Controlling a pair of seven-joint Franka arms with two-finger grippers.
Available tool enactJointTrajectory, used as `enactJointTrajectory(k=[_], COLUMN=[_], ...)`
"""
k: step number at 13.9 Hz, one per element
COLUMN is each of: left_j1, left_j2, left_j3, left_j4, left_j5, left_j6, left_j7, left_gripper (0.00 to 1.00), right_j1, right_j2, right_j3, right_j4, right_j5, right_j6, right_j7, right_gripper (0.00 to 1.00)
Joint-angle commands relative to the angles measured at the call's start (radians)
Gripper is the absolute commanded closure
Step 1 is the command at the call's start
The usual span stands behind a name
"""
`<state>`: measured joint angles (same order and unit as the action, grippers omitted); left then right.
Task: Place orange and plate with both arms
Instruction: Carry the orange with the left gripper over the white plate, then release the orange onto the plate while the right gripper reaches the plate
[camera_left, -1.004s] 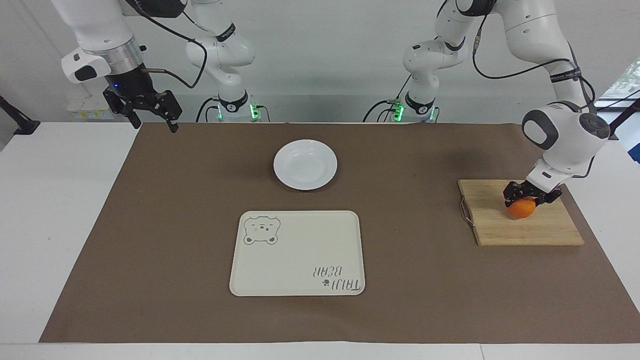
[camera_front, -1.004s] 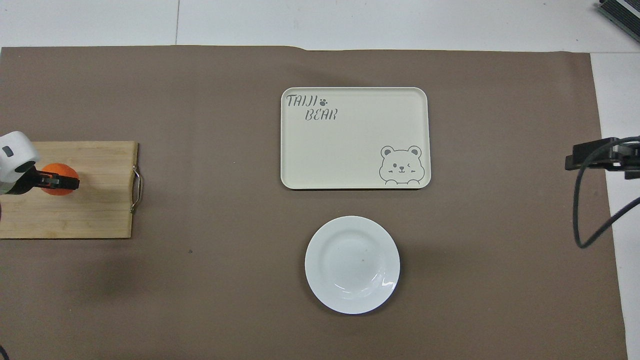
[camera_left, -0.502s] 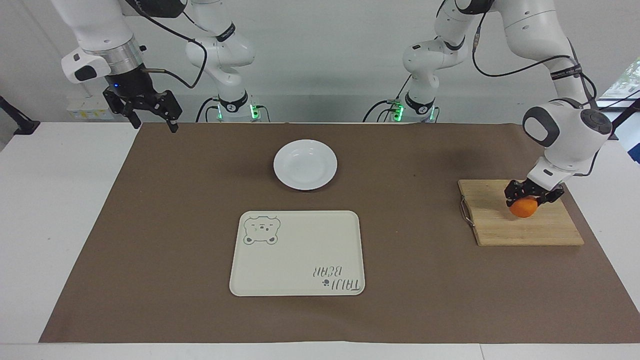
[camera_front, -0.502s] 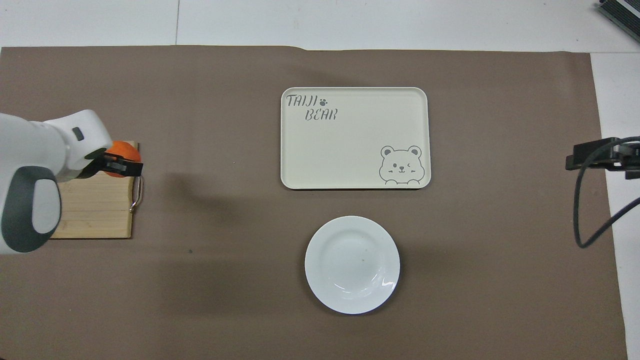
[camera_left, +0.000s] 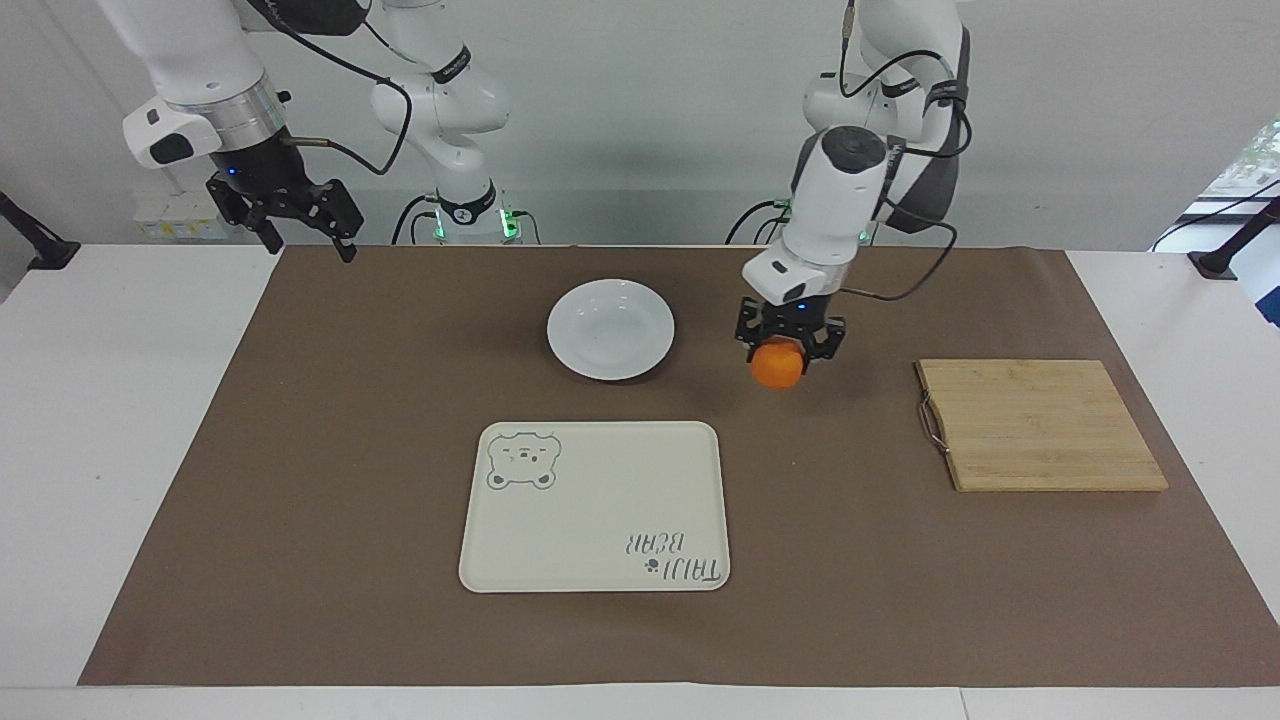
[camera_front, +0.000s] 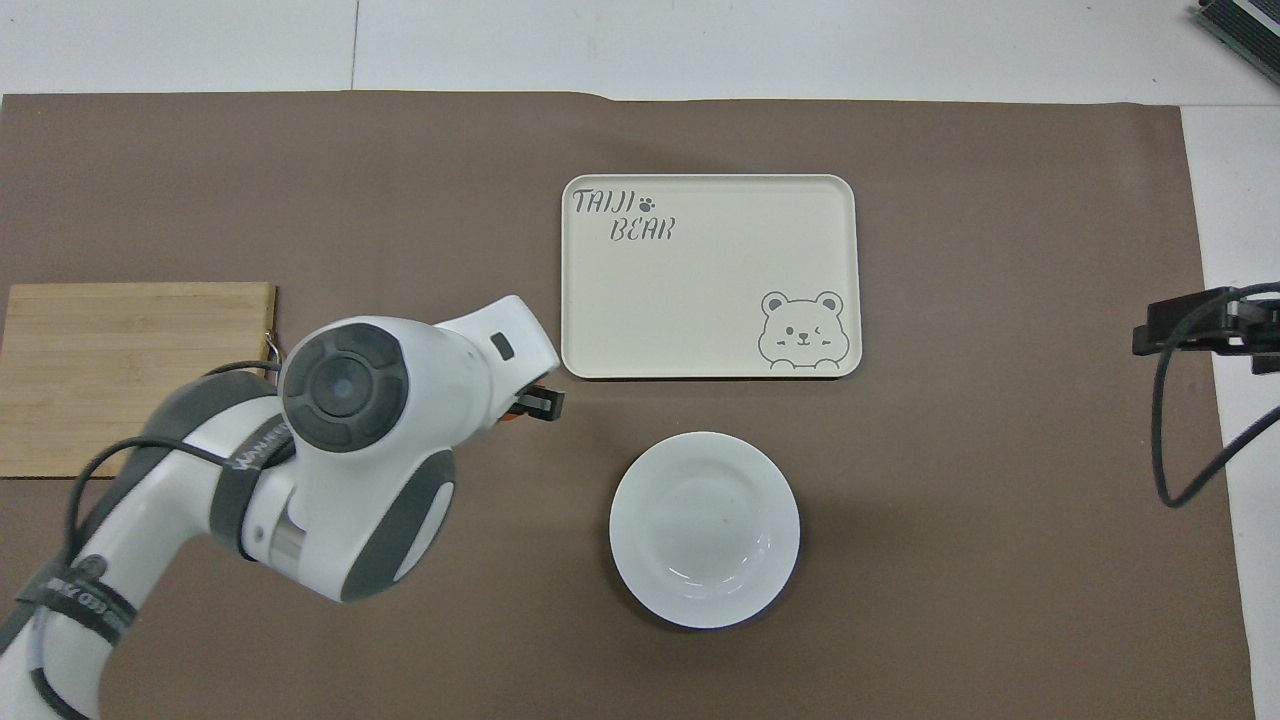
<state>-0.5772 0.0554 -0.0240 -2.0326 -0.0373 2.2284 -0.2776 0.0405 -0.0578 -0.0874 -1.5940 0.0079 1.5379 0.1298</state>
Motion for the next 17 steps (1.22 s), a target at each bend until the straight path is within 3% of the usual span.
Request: enactJointTrajectory(k=[1, 8, 10, 11, 12, 13, 17], left_j1=[-0.116, -0.314, -0.326, -0.326, -0.331, -0.343, -0.343], left_j2=[0.038, 0.159, 0.184, 0.185, 0.185, 0.182, 0.179], left_j3=[0.022, 0.016, 0.015, 0.013, 0.013, 0.013, 0.015], left_j4=[-0.009, -0.006, 0.0, 0.0, -0.006, -0.011, -0.009], left_j5=[-0.08, -0.116, -0.116, -0.116, -0.116, -0.118, -0.116], left_j6=[0.062, 0.214, 0.249, 0.252, 0.238, 0.232, 0.183], left_j7=[-0.077, -0.264, -0.304, -0.307, -0.305, -0.305, -0.295], left_gripper=[1.0, 1.0, 0.86, 0.65, 0.29, 0.01, 0.0], right_j1=[-0.004, 0.002, 0.001, 0.001, -0.002, -0.002, -0.002], right_j2=[0.003, -0.031, -0.039, -0.043, -0.046, -0.051, -0.068], right_j3=[0.011, 0.014, 0.014, 0.014, 0.014, 0.012, 0.014], right_j4=[0.016, -0.038, -0.052, -0.058, -0.061, -0.072, -0.107], right_j5=[-0.003, 0.021, 0.026, 0.039, 0.052, 0.055, 0.069], right_j6=[-0.021, -0.013, -0.013, -0.013, -0.013, -0.013, -0.016], right_j7=[0.001, -0.093, -0.098, -0.101, -0.101, -0.101, -0.128], right_gripper=[0.0, 0.0, 0.0, 0.0, 0.0, 0.0, 0.0])
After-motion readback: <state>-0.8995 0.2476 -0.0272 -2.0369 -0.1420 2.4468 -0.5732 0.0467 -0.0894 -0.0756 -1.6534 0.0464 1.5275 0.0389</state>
